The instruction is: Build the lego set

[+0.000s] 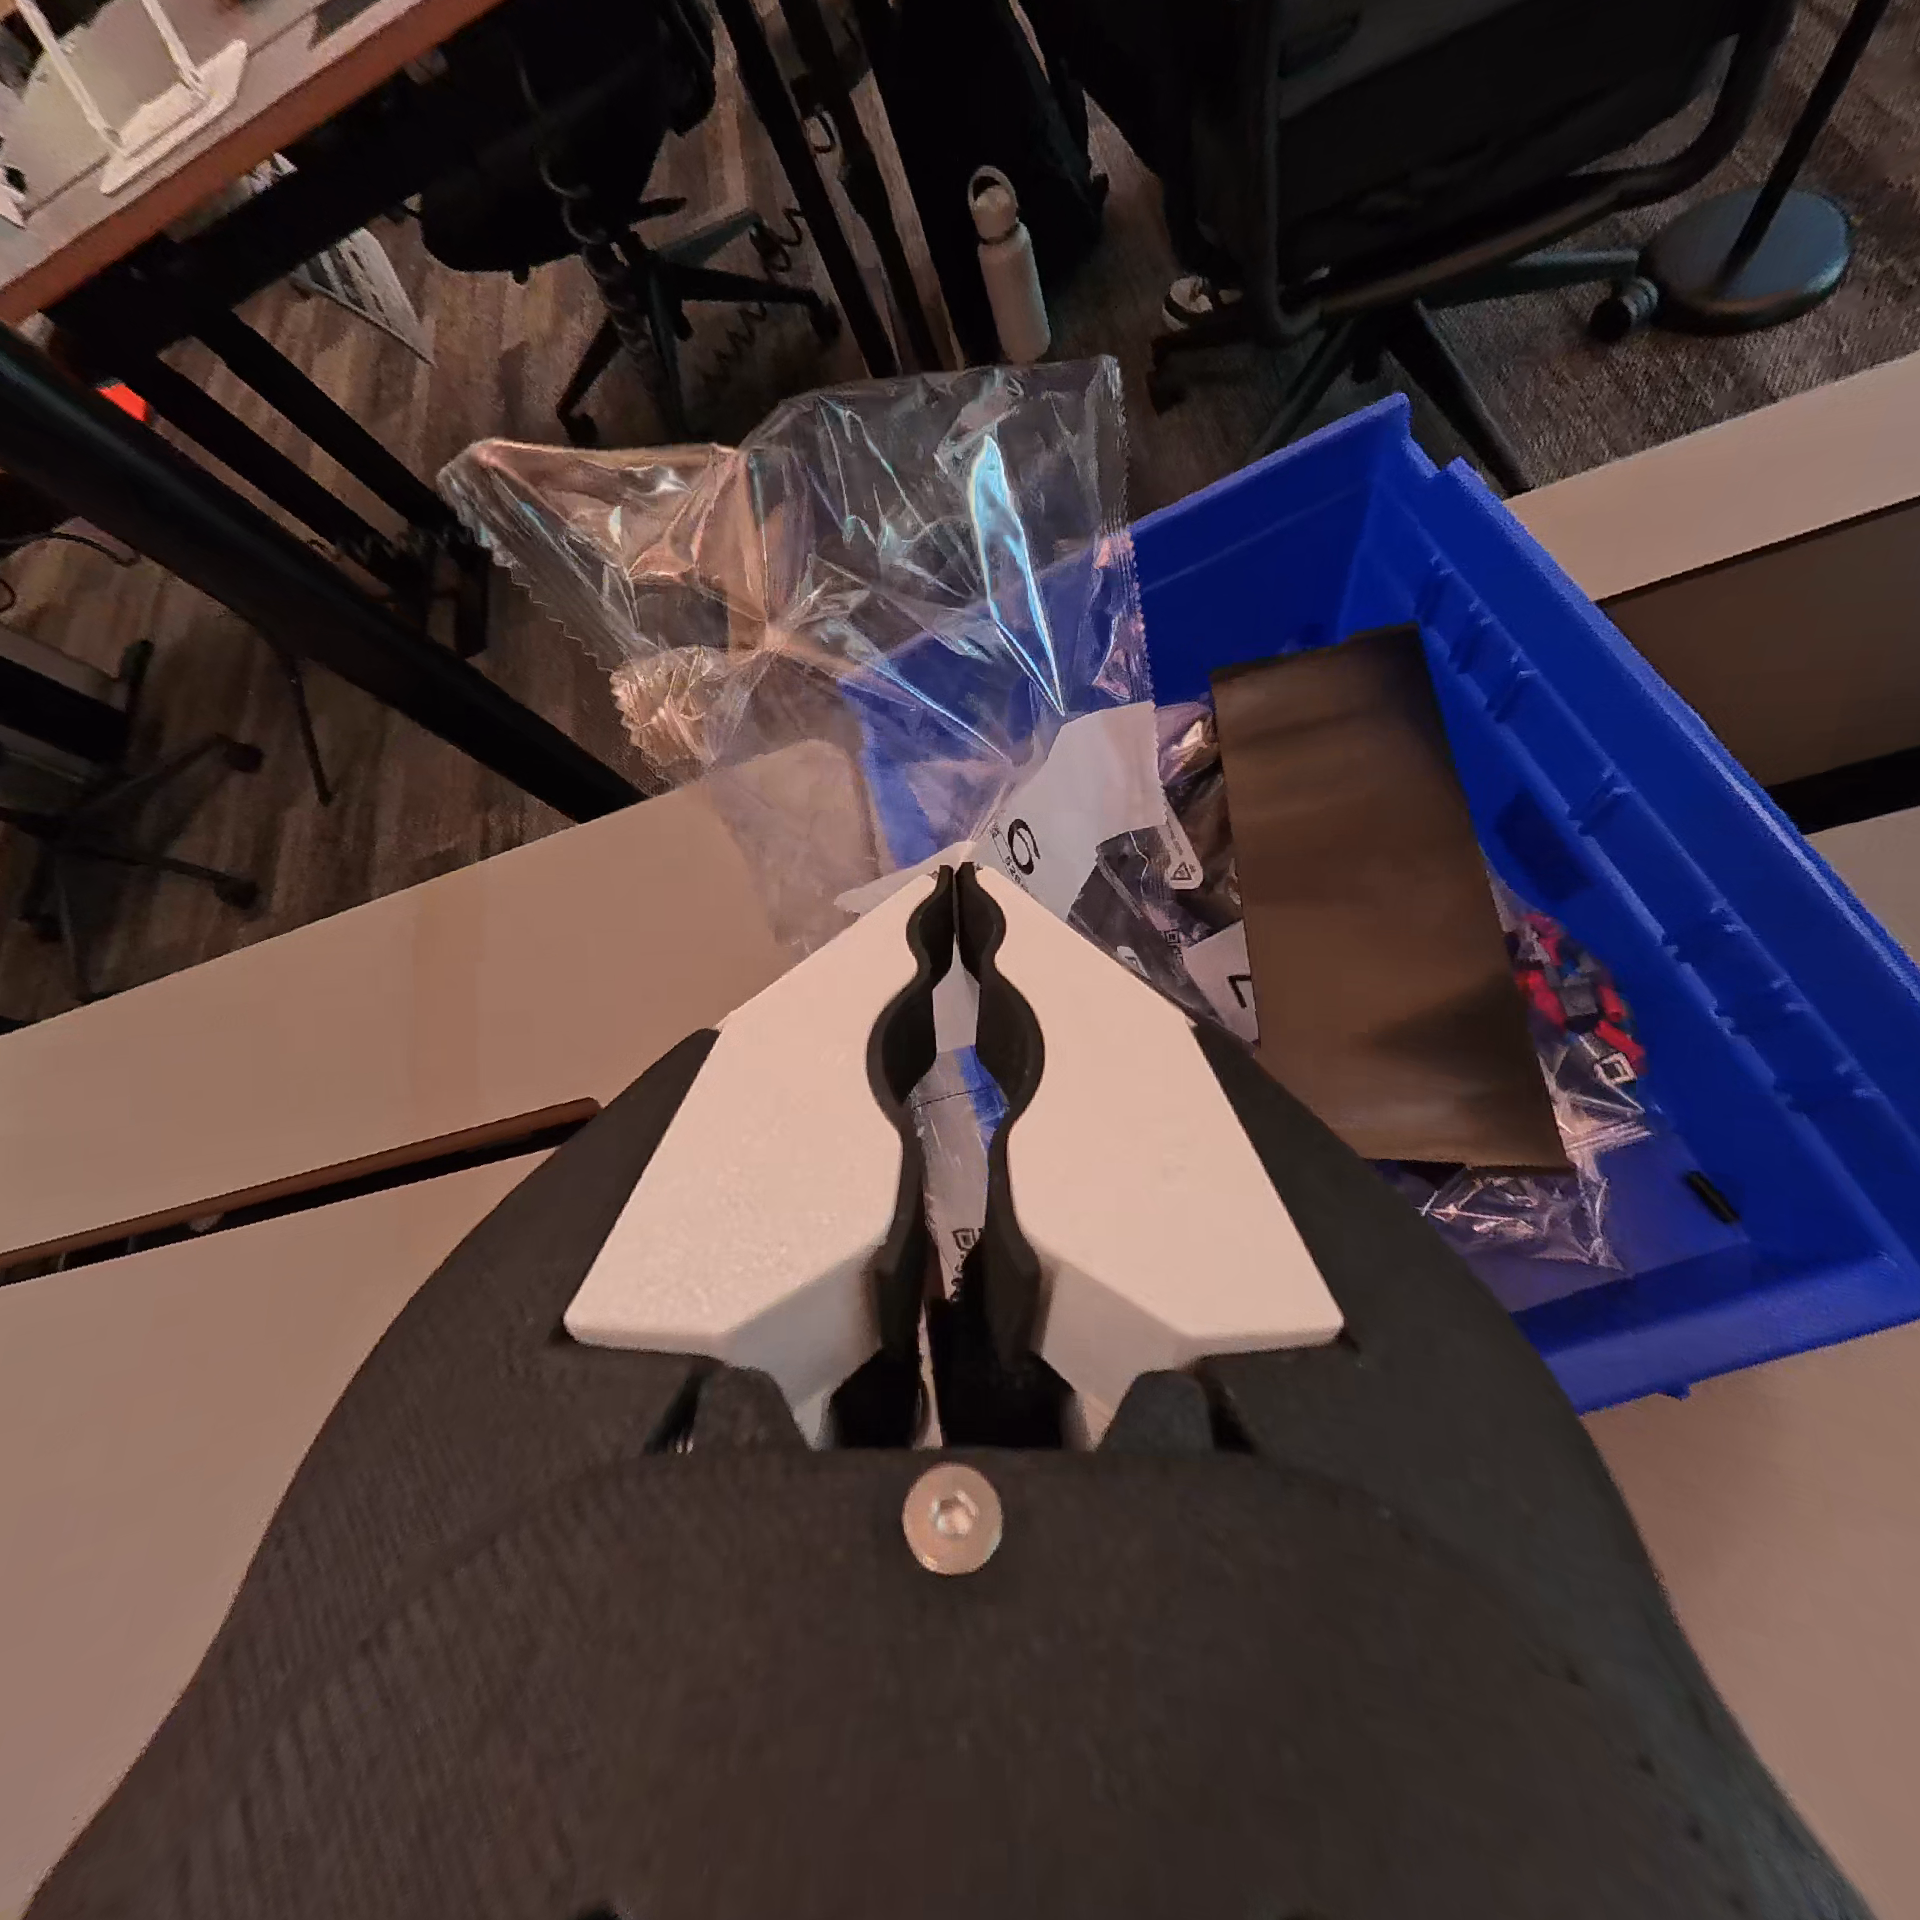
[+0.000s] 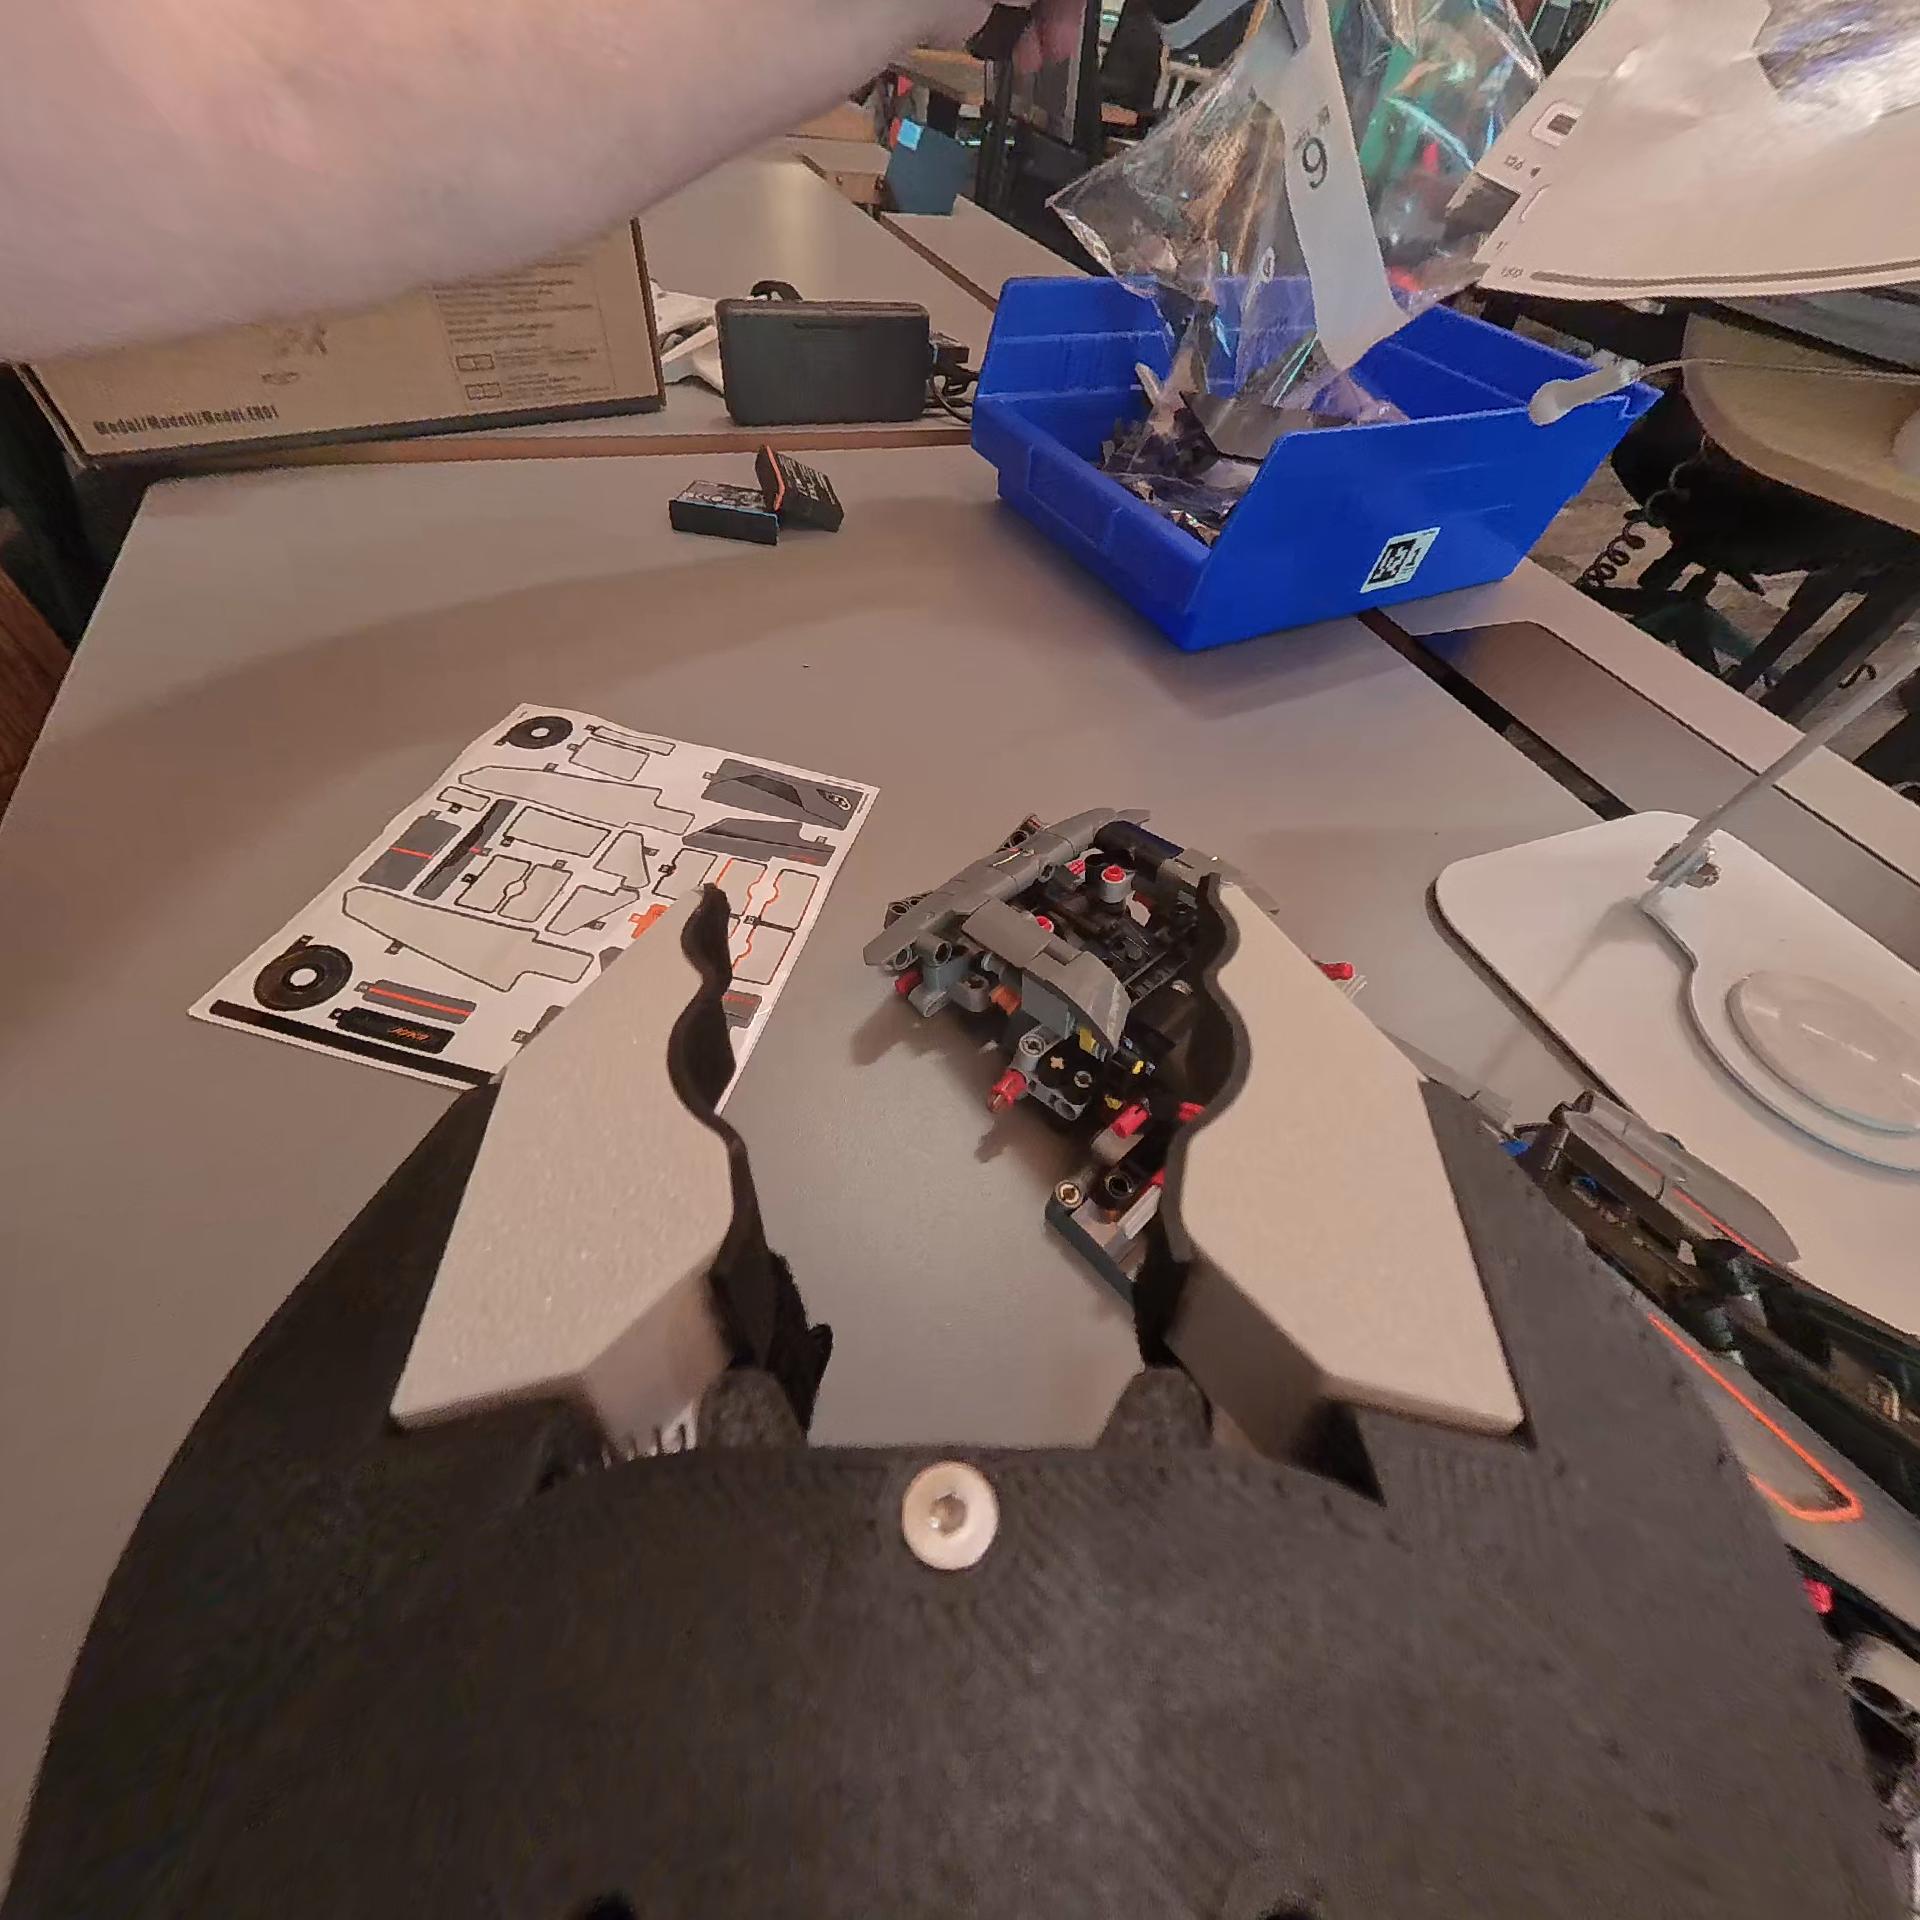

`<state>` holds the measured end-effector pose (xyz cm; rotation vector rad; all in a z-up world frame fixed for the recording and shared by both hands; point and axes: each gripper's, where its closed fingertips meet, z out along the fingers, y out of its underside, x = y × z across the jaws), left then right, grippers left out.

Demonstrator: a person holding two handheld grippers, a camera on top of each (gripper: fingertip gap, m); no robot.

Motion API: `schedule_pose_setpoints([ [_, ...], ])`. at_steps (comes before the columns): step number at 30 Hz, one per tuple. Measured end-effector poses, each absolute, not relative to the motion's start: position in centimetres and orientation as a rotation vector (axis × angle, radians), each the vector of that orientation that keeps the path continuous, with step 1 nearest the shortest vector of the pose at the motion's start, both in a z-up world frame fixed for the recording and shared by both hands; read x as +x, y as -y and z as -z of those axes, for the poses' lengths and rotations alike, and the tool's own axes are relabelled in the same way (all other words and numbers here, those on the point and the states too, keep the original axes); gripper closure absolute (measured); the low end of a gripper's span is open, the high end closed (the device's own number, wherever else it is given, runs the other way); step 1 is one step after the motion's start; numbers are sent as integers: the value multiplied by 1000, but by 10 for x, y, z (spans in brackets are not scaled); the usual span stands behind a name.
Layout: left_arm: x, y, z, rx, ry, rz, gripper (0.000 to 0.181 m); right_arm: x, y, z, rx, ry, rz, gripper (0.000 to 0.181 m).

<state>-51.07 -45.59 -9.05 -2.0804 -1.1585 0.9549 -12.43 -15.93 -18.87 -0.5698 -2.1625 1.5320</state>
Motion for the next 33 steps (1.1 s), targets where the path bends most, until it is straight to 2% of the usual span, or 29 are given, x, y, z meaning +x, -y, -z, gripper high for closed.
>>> schedule_pose_setpoints([
  [33, -498, 457, 12, -1691, 1070, -995, 181, -123, 161, 199, -556, 2173, -1505, 94],
])
